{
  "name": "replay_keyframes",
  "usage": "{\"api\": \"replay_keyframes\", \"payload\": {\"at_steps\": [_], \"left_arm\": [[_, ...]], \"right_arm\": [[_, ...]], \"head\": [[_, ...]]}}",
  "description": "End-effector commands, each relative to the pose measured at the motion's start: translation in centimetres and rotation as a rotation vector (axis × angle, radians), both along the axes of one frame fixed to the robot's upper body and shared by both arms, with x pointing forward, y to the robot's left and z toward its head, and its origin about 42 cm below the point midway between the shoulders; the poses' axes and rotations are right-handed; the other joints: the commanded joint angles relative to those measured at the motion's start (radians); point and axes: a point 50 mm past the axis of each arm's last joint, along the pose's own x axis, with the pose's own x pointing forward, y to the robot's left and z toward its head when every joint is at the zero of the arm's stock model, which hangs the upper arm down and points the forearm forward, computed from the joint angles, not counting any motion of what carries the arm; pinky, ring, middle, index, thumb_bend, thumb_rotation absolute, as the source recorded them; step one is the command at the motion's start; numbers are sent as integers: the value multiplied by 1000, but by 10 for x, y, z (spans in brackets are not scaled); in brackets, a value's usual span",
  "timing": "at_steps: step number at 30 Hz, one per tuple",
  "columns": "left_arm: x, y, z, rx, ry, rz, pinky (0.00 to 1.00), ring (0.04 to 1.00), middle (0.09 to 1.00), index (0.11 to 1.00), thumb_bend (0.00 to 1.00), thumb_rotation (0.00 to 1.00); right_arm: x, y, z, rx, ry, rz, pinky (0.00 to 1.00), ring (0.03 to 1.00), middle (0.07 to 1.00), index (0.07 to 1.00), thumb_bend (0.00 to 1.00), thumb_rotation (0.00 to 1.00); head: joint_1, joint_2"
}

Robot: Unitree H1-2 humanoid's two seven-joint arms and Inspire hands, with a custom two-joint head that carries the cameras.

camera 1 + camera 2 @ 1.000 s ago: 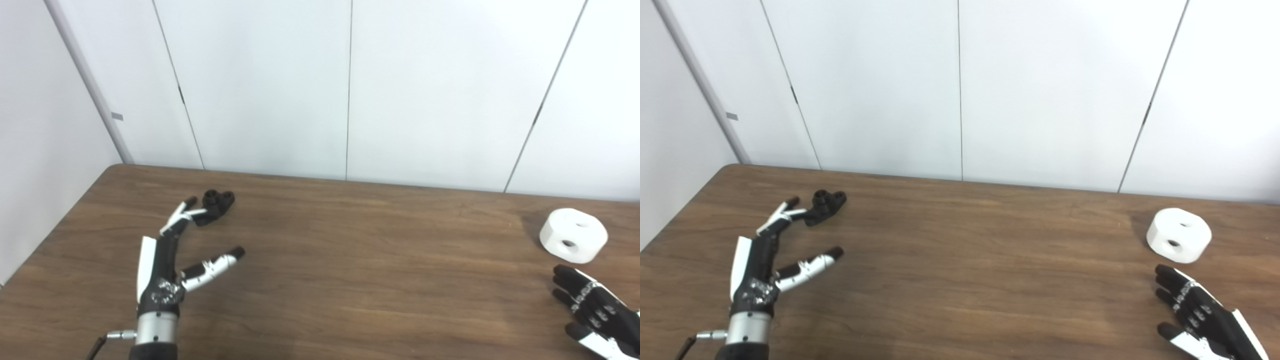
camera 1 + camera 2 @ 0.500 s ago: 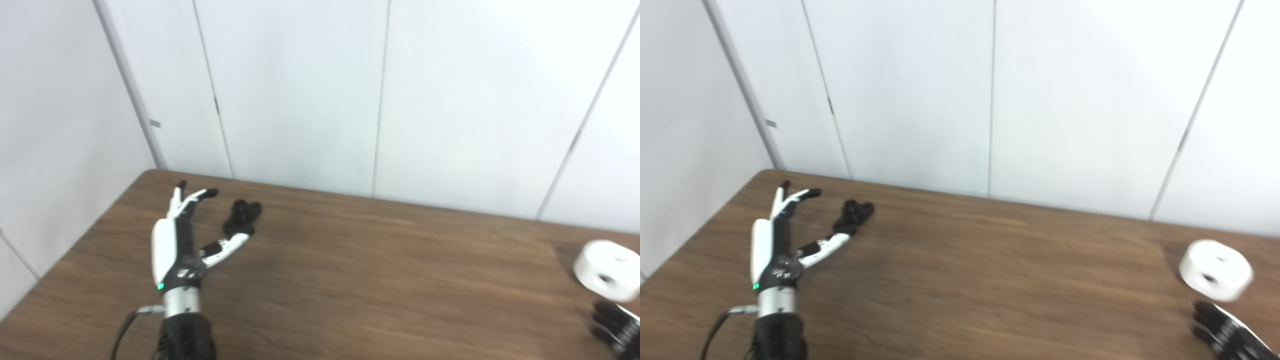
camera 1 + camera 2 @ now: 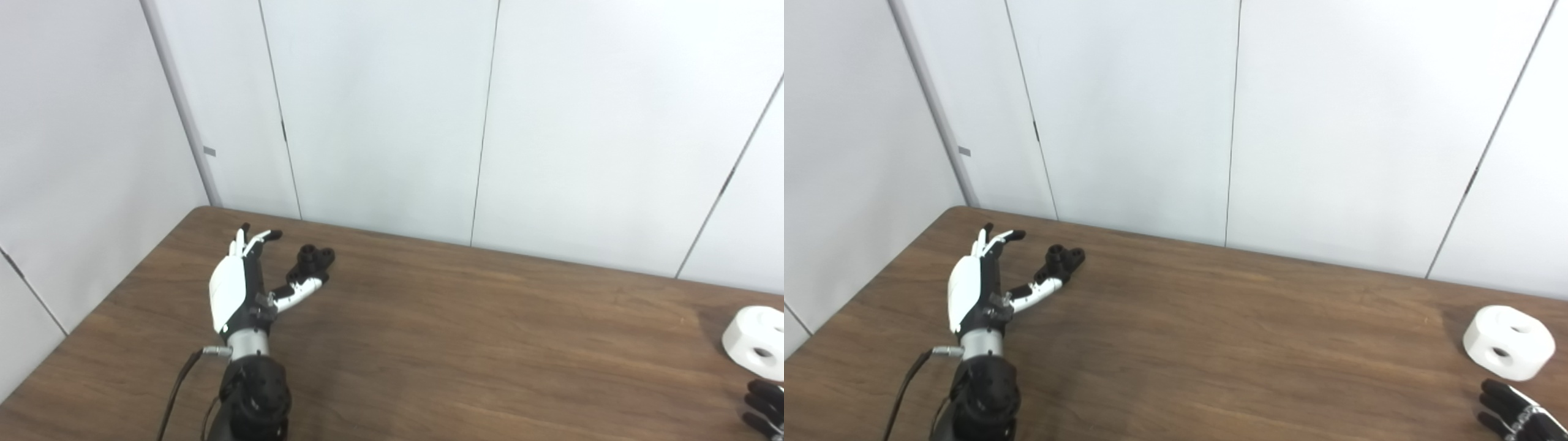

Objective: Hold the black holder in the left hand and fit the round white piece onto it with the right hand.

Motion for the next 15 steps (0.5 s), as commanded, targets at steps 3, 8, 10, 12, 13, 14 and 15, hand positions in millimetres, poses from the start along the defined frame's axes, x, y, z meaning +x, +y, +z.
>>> {"api": "replay_keyframes", "payload": {"at_steps": [3, 8, 10, 12, 13, 14, 15], "left_arm": [[19, 5, 23, 6, -47, 44, 1000, 1000, 1000, 817, 930, 268], [30, 8, 15, -34, -16, 62, 1000, 1000, 1000, 819, 945, 274], [33, 10, 11, -52, -9, 66, 1000, 1000, 1000, 819, 942, 268], [36, 11, 8, -68, 2, 74, 1000, 1000, 1000, 821, 937, 257], [37, 11, 7, -72, 6, 78, 1000, 1000, 1000, 824, 934, 253], [38, 12, 5, -73, 13, 82, 1000, 1000, 1000, 824, 932, 250], [40, 12, 4, -76, 21, 82, 1000, 1000, 1000, 825, 936, 250]], "right_arm": [[-11, -9, -11, 9, 47, -21, 901, 893, 878, 801, 923, 428], [-13, -11, -10, 5, 47, -23, 901, 901, 882, 799, 911, 430], [-14, -11, -9, 2, 48, -21, 897, 901, 882, 800, 918, 438], [-14, -12, -9, 6, 47, -19, 902, 904, 886, 802, 909, 436], [-15, -12, -9, 11, 49, -17, 906, 906, 889, 803, 908, 434], [-15, -12, -9, 13, 49, -18, 912, 910, 892, 805, 902, 429], [-16, -12, -8, 11, 49, -19, 911, 911, 892, 805, 909, 433]], "head": [[6, 0], [12, -1], [16, -3], [17, -2], [18, -1], [19, 0], [19, 0]]}}
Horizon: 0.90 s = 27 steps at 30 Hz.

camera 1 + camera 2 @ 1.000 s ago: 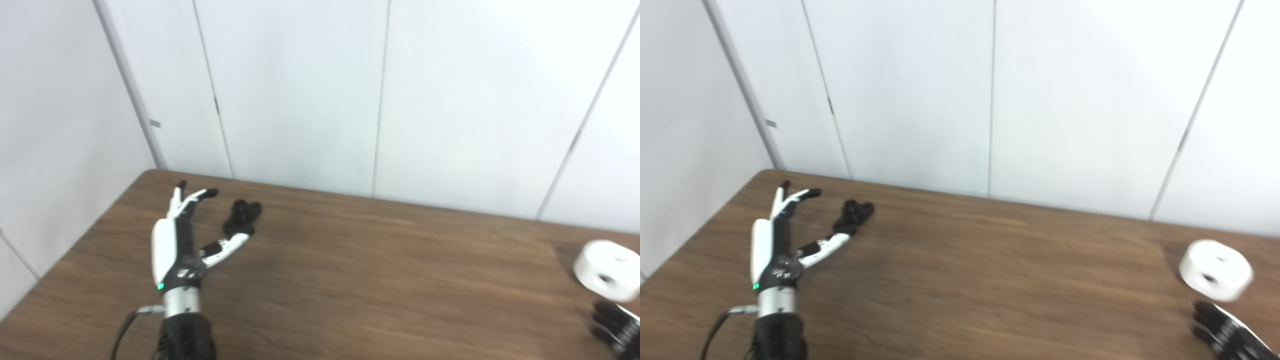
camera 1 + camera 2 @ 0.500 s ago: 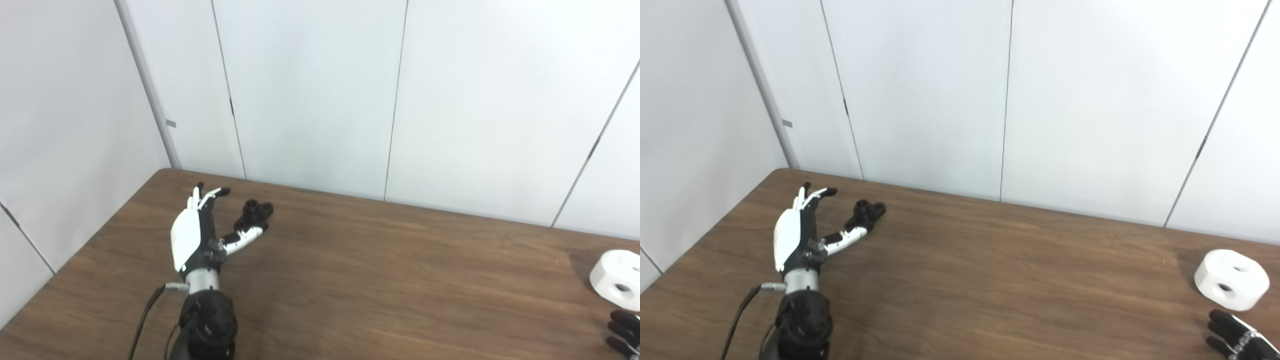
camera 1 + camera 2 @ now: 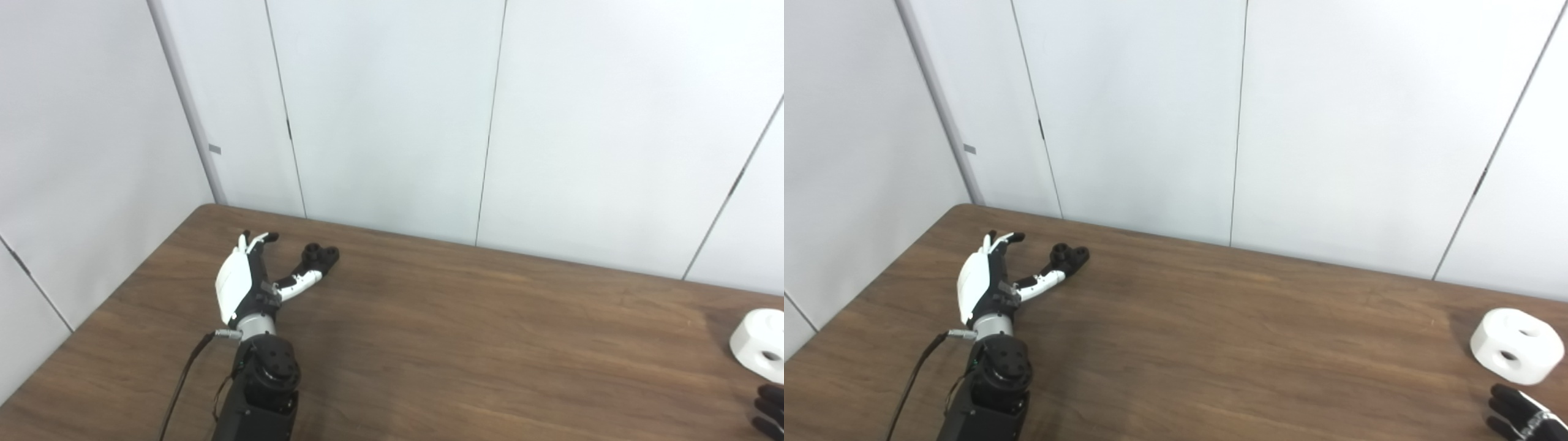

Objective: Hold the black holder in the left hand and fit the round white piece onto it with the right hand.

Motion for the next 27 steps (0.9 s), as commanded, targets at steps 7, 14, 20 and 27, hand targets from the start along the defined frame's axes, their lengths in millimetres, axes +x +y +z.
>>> {"api": "replay_keyframes", "payload": {"at_steps": [7, 14, 20, 27], "left_arm": [[24, 5, 17, 55, 5, 23, 1000, 1000, 1000, 849, 966, 269], [27, 3, 8, 64, 47, 17, 1000, 1000, 1000, 855, 963, 254], [26, 0, -3, 76, 76, 8, 1000, 1000, 1000, 840, 955, 238], [30, -3, -12, 91, 105, 8, 1000, 1000, 1000, 837, 960, 213]], "right_arm": [[-14, -9, -9, 0, 45, -14, 919, 921, 897, 816, 892, 436], [-15, -9, -8, 3, 51, -19, 898, 912, 892, 813, 904, 444], [-16, -9, -9, -1, 47, -16, 907, 919, 892, 811, 904, 442], [-19, -7, -8, -3, 47, -16, 914, 919, 888, 819, 902, 443]], "head": [[-2, 3], [-2, 1], [-10, 1], [-15, 0]]}}
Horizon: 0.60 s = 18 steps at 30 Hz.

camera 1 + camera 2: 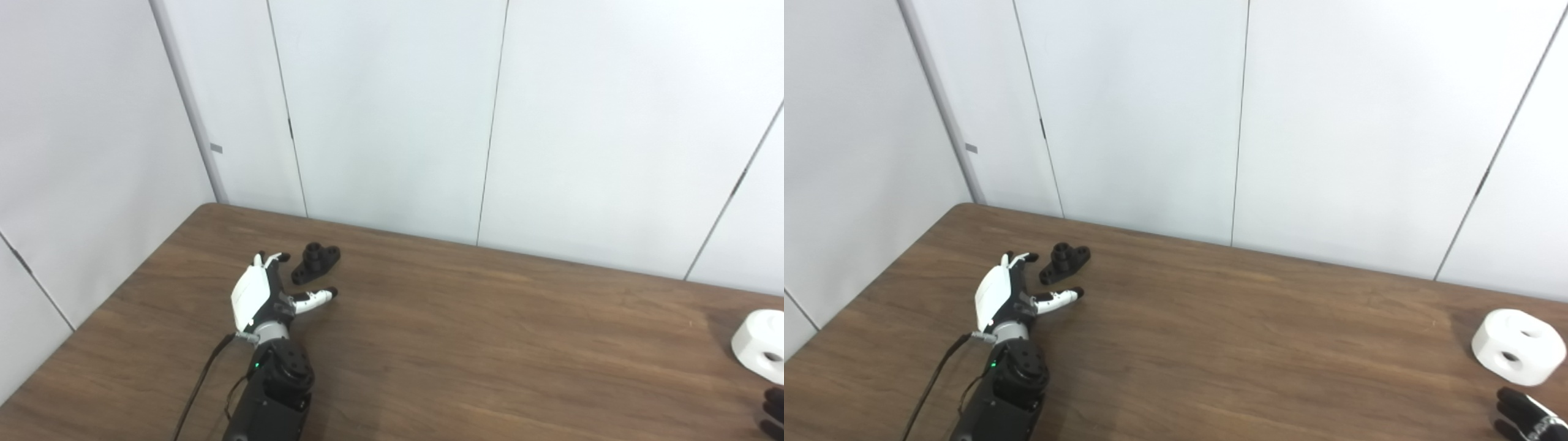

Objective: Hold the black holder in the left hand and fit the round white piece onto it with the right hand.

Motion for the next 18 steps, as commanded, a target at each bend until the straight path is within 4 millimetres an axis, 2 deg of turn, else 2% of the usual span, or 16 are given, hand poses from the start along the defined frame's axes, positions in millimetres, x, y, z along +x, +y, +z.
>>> {"api": "replay_keyframes", "payload": {"at_steps": [1, 9, 13, 18], "left_arm": [[13, 5, 16, 38, -38, 3, 1000, 1000, 1000, 840, 957, 211], [22, 5, 12, 72, -5, -15, 1000, 1000, 1000, 848, 949, 205], [29, 3, 8, 95, 18, -29, 1000, 1000, 1000, 836, 958, 193], [37, 4, 5, 103, 41, -35, 1000, 1000, 1000, 837, 966, 180]], "right_arm": [[-14, -5, -8, -12, 46, -14, 907, 917, 888, 816, 909, 455], [-17, -5, -8, 0, 44, -9, 919, 918, 887, 812, 917, 447], [-18, -4, -7, 8, 51, -14, 933, 927, 891, 811, 967, 466], [-21, -3, -7, 1, 51, -15, 917, 925, 893, 818, 949, 473]], "head": [[-4, 1], [-7, 3], [-9, 1], [-11, 1]]}}
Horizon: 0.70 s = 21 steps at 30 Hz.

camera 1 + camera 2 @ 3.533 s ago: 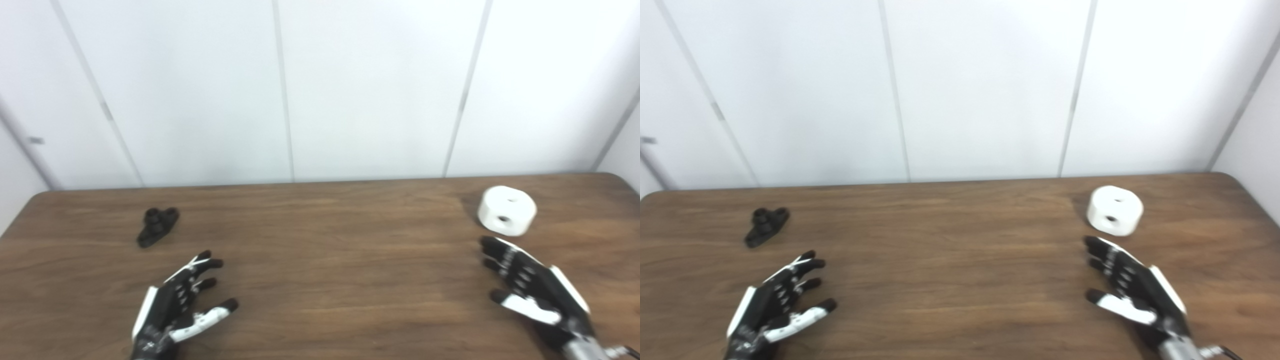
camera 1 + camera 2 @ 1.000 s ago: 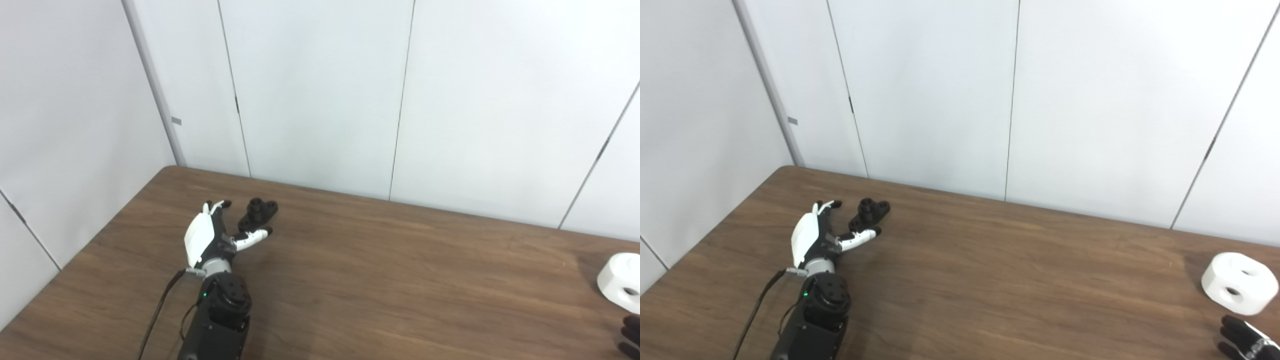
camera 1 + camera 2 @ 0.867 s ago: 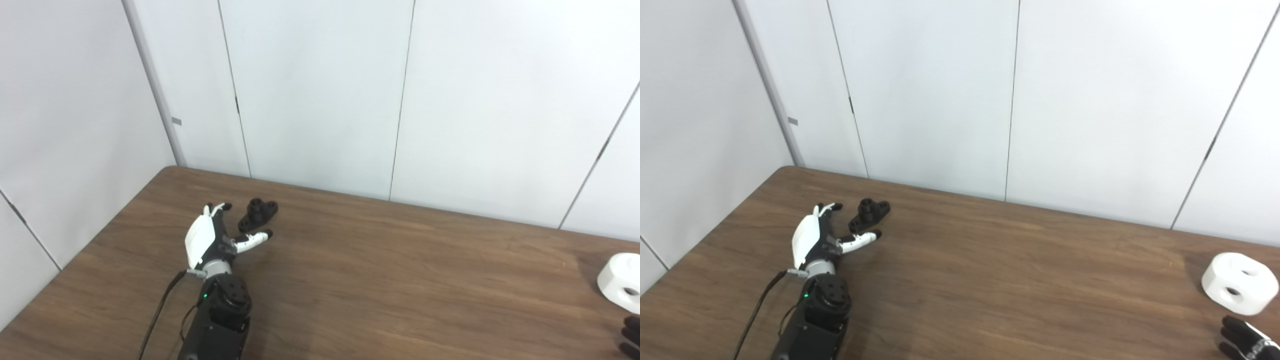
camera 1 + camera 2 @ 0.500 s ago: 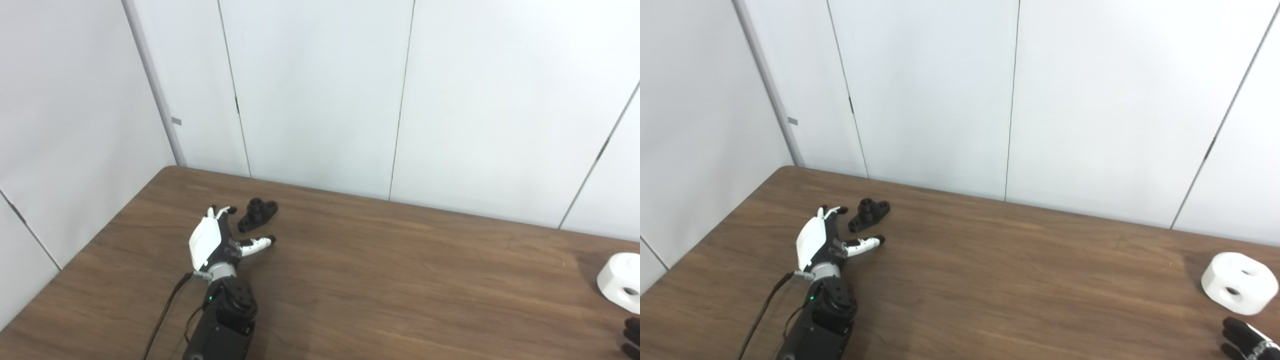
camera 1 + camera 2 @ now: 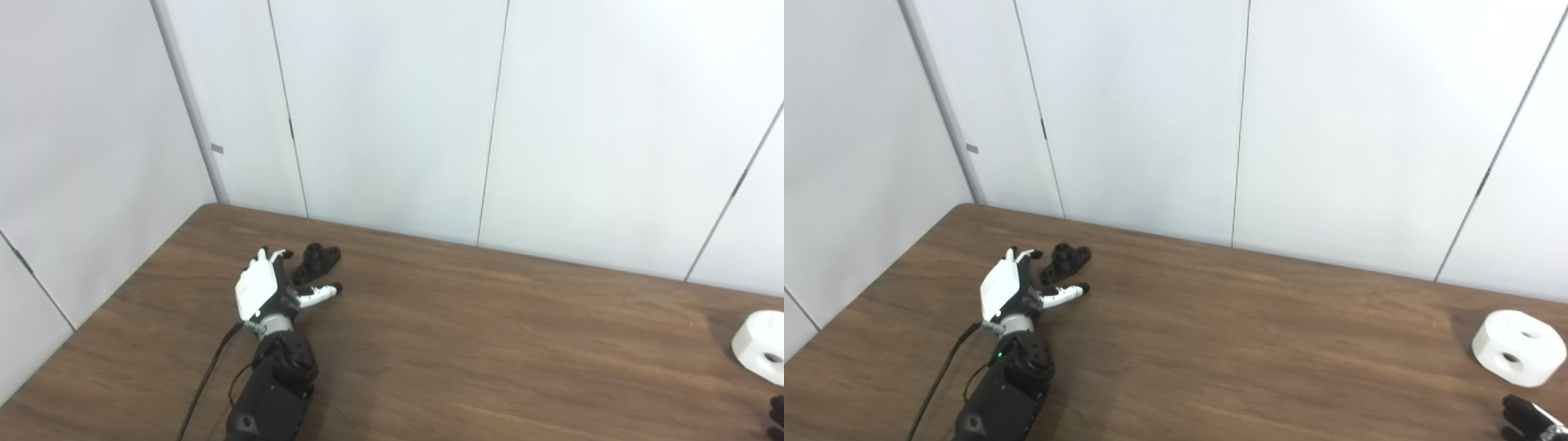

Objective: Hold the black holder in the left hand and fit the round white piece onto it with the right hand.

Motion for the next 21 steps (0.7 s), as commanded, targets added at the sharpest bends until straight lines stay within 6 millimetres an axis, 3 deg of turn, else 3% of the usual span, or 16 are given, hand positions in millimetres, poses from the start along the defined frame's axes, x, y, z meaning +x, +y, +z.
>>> {"api": "replay_keyframes", "payload": {"at_steps": [1, 11, 21], "left_arm": [[12, 1, 13, 13, -18, -18, 1000, 1000, 1000, 847, 964, 181], [21, 2, 11, -18, 70, -70, 1000, 1000, 1000, 822, 960, 211], [27, -5, 11, -33, 92, -92, 1000, 1000, 1000, 776, 961, 222]], "right_arm": [[-11, -4, -7, -6, 34, -6, 917, 926, 891, 817, 950, 472], [-14, 0, -7, -12, 35, -13, 906, 920, 883, 810, 939, 468], [-17, 3, -5, 0, 34, 2, 911, 918, 875, 789, 999, 486]], "head": [[0, 1], [-9, 0], [-19, 13]]}}
